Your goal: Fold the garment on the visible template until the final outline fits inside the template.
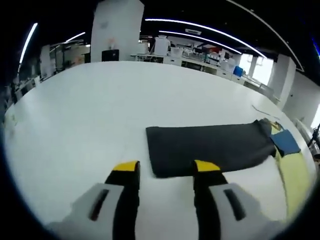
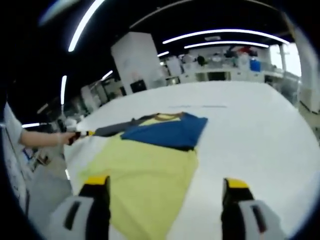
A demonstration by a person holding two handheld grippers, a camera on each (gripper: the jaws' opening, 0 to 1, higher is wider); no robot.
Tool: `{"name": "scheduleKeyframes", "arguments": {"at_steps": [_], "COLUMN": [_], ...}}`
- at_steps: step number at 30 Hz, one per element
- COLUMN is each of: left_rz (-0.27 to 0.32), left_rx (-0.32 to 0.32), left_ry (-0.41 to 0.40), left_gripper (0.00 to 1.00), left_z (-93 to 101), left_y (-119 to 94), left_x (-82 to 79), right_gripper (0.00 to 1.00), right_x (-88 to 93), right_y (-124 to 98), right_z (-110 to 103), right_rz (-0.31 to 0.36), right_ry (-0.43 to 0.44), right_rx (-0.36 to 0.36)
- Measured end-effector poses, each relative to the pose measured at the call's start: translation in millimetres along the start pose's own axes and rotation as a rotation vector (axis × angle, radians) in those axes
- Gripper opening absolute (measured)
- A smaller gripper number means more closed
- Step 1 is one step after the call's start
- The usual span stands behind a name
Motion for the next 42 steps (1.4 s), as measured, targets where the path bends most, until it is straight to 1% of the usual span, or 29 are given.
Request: {"name": "scheduleKeyframes", "arguments": {"at_steps": [1, 2, 3, 4, 5, 6, 7, 8, 9, 10, 13, 15, 19, 22, 24, 26, 29, 31, 32, 33, 34, 35, 39, 40, 42], "left_rz": [-0.003, -0.012, -0.023, -0.024, -0.030, -0.037, -0.037, -0.046, -0.040, -0.041, -0.044, -0.048, -0.049, -0.051, -0.043, -0.023, 0.010, 0.045, 0.058, 0.078, 0.093, 0.118, 0.151, 0.157, 0.169], "left_rx": [-0.004, -0.001, 0.008, -0.001, -0.020, -0.038, -0.034, -0.044, -0.042, -0.037, -0.048, -0.055, -0.053, -0.055, -0.056, -0.056, -0.040, -0.020, -0.011, 0.009, 0.020, 0.039, 0.102, 0.122, 0.153], "left_ry": [-0.002, -0.013, -0.034, -0.027, -0.023, -0.050, -0.091, -0.105, -0.102, -0.118, -0.136, -0.149, -0.158, -0.151, -0.158, -0.143, -0.135, -0.097, -0.085, -0.086, -0.084, -0.073, -0.025, -0.010, 0.010], "left_gripper": [0.31, 0.26, 0.17, 0.13, 0.09, 0.06, 0.04, 0.01, 0.00, 0.00, 0.00, 0.00, 0.00, 0.00, 0.00, 0.00, 0.00, 0.00, 0.00, 0.00, 0.00, 0.00, 0.00, 0.00, 0.00], "left_z": [-0.8, 0.3, 2.9, 0.8, -2.9, -6.4, -5.5, -8.1, -9.1, -10.6, -13.0, -11.7, -7.7, -6.9, -4.4, -2.0, 0.4, 5.4, 7.5, 10.4, 15.0, 23.6, 37.5, 46.7, 61.3], "left_y": [2, 1, 1, 2, 2, 1, 2, 1, 1, 1, -4, -12, -15, -20, -24, -27, -29, -32, -33, -33, -35, -39, -36, -36, -38], "left_x": [-0.9, -0.8, 0.9, 1.1, 1.5, 2.3, 3.2, 5.0, 4.2, 4.9, 6.5, 11.3, 13.8, 13.0, 9.4, 1.6, -15.0, -32.5, -39.3, -49.4, -57.2, -69.9, -96.0, -103.8, -114.2], "right_gripper": [0.93, 0.93, 0.93, 0.93, 0.92, 0.92, 0.92, 0.92, 0.92, 0.91, 0.91, 0.91, 0.90, 0.90, 0.90, 0.90, 0.90, 0.89, 0.89, 0.89, 0.89, 0.89, 0.89, 0.89, 0.89], "right_x": [0.4, 0.7, 1.1, 1.6, 2.1, 3.3, 3.7, 3.7, 3.9, 4.4, 5.3, 5.8, 7.1, 7.3, 7.6, 8.3, 8.1, 7.0, 6.1, 5.6, 5.7, 5.8, 5.4, 5.2, 4.8], "right_y": [0, 0, 1, 1, 1, 2, 2, 2, 2, 2, 3, 3, 3, 4, 4, 4, 4, 4, 5, 5, 5, 5, 7, 7, 8], "right_z": [0, -1, -1, -1, -1, -1, -1, -2, -2, -2, -3, -4, -5, -6, -6, -7, -9, -10, -10, -11, -11, -12, -12, -13, -13], "right_rz": [0.001, 0.001, 0.001, 0.000, -0.001, -0.004, -0.005, -0.004, -0.004, -0.003, -0.001, 0.003, 0.001, 0.005, 0.007, 0.009, 0.015, 0.022, 0.026, 0.032, 0.034, 0.037, 0.053, 0.058, 0.065], "right_ry": [0.001, 0.003, 0.004, 0.003, 0.001, 0.001, 0.002, 0.004, 0.004, 0.005, 0.009, 0.013, 0.009, 0.012, 0.012, 0.014, 0.014, 0.015, 0.017, 0.020, 0.021, 0.021, 0.032, 0.033, 0.037], "right_rx": [0.001, 0.000, -0.002, -0.002, -0.002, -0.002, -0.004, -0.005, -0.005, -0.006, -0.008, -0.012, -0.016, -0.021, -0.022, -0.026, -0.035, -0.039, -0.042, -0.046, -0.048, -0.050, -0.060, -0.062, -0.067]}}
Point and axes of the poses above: the point that each gripper's makers call its tool centre point, and the gripper's own axes: y roughly forward along the fingers, z roughly to its right, x roughly out of its underside, the point moved 2 cm from there along -y, roughly backward along the fingers, and after that the axes turned 9 degrees about y, right-handed, at the moved point
